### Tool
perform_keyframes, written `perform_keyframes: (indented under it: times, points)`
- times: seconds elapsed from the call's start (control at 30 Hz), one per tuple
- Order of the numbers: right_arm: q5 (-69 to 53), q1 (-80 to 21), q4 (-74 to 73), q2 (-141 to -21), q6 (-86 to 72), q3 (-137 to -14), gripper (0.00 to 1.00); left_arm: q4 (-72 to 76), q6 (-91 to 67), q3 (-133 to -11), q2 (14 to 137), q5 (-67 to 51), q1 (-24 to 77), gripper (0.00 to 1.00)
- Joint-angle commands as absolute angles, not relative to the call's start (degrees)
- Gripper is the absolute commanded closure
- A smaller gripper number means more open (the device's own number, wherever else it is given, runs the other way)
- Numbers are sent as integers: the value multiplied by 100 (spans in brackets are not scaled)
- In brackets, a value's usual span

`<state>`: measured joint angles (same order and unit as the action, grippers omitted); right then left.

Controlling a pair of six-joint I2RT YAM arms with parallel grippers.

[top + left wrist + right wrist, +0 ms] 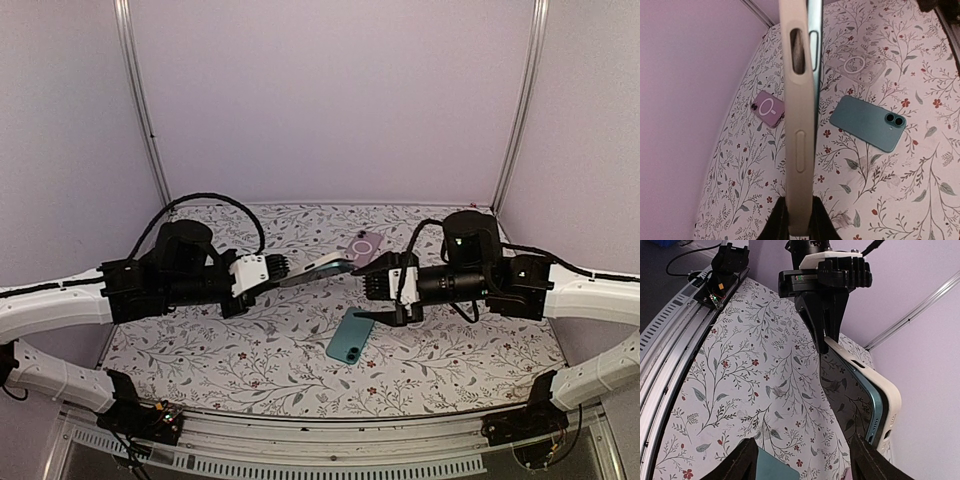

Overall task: Take the phone out of the phone case
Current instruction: Pass from the left arm to the right

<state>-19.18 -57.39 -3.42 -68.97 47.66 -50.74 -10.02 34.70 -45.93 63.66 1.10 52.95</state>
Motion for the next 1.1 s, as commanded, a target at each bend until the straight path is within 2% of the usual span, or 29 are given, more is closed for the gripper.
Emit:
perform_keyframes:
  times: [0.0, 1.07]
  points:
    - [-1736, -5775, -45, -6977, 4817, -5234, 35, -446, 3348, -4579, 6195, 44, 5282, 100]
    - [-1582, -5779, 352, -7244, 4717, -5300, 35, -405, 3350, -4492, 6093, 44, 5440, 100]
